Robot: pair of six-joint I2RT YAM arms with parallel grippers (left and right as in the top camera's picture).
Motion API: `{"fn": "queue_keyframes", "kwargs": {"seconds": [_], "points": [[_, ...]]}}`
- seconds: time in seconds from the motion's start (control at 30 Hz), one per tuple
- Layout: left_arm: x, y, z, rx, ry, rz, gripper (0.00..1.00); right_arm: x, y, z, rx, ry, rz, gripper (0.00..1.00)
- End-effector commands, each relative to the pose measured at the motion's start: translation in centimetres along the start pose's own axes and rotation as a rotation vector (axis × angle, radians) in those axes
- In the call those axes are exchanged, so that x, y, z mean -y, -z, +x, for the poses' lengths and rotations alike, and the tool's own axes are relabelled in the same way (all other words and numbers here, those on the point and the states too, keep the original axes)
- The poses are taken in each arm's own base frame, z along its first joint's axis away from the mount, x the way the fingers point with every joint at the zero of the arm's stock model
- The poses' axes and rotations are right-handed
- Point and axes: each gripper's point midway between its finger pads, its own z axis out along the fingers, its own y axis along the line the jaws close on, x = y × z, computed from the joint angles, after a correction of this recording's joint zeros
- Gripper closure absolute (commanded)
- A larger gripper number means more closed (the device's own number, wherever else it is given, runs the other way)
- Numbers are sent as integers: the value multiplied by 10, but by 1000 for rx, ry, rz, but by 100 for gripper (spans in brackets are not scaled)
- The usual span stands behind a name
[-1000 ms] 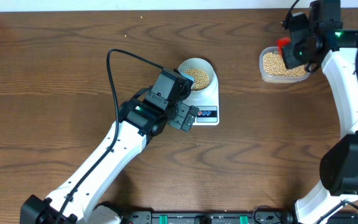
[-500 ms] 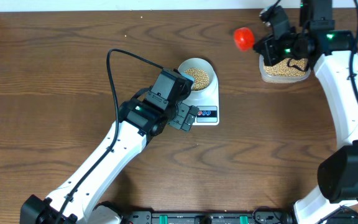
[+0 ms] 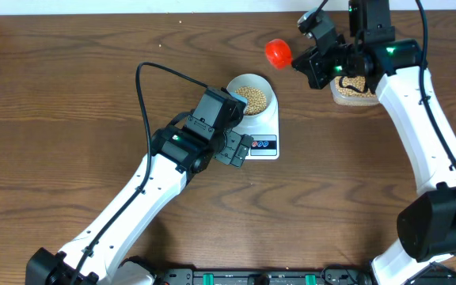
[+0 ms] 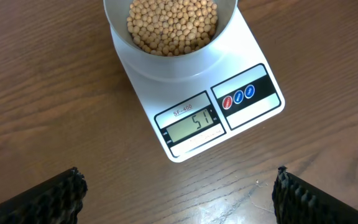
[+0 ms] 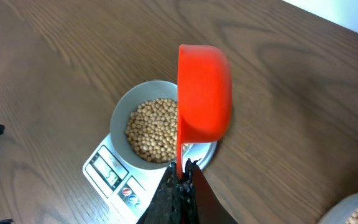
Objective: Scoop item into bowl and weigh 50g on scale
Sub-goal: 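Lift the scoop from the tub and carry it toward the bowl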
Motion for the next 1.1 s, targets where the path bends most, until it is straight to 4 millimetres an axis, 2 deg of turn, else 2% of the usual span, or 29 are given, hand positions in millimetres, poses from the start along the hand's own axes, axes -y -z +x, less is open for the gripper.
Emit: {"fn": "queue_keyframes", "kwargs": {"seconds": [0.0,1.07], "points": [[-2,0,0,0,4,-4,2,-13,5,-11,31,19,-24,99],[-2,0,-1,0,4,-4,2,-22,2,-13,30,44,-37,99]]}}
